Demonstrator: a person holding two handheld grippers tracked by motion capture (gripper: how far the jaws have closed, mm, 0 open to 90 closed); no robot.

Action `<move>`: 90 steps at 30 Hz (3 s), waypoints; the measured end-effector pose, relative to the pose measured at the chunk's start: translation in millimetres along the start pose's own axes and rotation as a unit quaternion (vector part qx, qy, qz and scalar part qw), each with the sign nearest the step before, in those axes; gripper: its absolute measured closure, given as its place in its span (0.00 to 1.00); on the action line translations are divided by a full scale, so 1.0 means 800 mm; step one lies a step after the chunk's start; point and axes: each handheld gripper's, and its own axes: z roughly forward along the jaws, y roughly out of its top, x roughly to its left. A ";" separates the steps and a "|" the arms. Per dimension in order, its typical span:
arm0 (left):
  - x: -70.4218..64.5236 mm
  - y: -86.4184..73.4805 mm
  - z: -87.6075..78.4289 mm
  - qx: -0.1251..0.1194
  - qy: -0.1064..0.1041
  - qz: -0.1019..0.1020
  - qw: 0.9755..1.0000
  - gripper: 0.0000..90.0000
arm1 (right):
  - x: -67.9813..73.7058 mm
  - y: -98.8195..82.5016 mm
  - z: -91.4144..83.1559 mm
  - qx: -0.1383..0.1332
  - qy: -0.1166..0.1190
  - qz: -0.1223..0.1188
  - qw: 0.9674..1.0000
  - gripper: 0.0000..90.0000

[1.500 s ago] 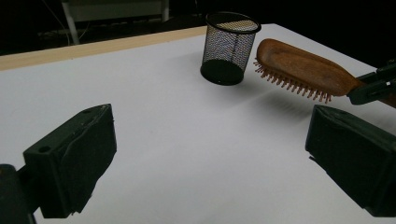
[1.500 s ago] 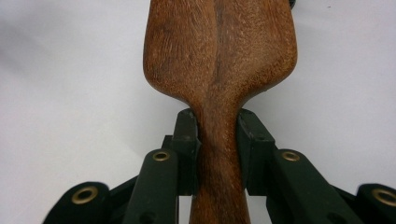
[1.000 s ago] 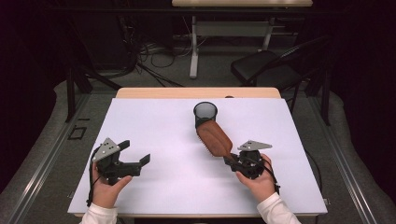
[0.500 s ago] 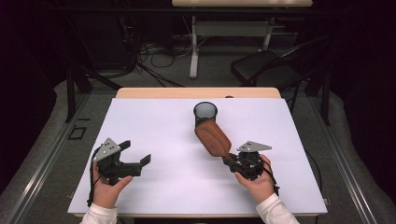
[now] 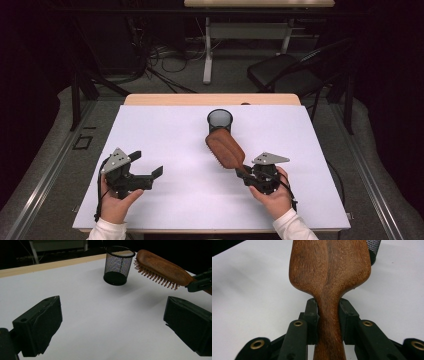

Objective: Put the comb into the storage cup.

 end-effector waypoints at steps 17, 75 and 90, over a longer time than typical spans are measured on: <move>-0.013 0.005 0.003 0.001 -0.021 -0.002 1.000 0.02 | 0.011 0.000 -0.001 -0.013 0.010 -0.005 1.000 0.79; -0.063 0.099 0.102 0.094 -0.116 -0.011 0.989 0.02 | 0.015 0.003 -0.003 -0.049 0.036 -0.004 0.998 0.80; -0.041 0.120 0.115 0.111 -0.123 -0.056 0.985 0.05 | 0.008 0.018 0.000 -0.052 0.052 0.011 0.997 0.80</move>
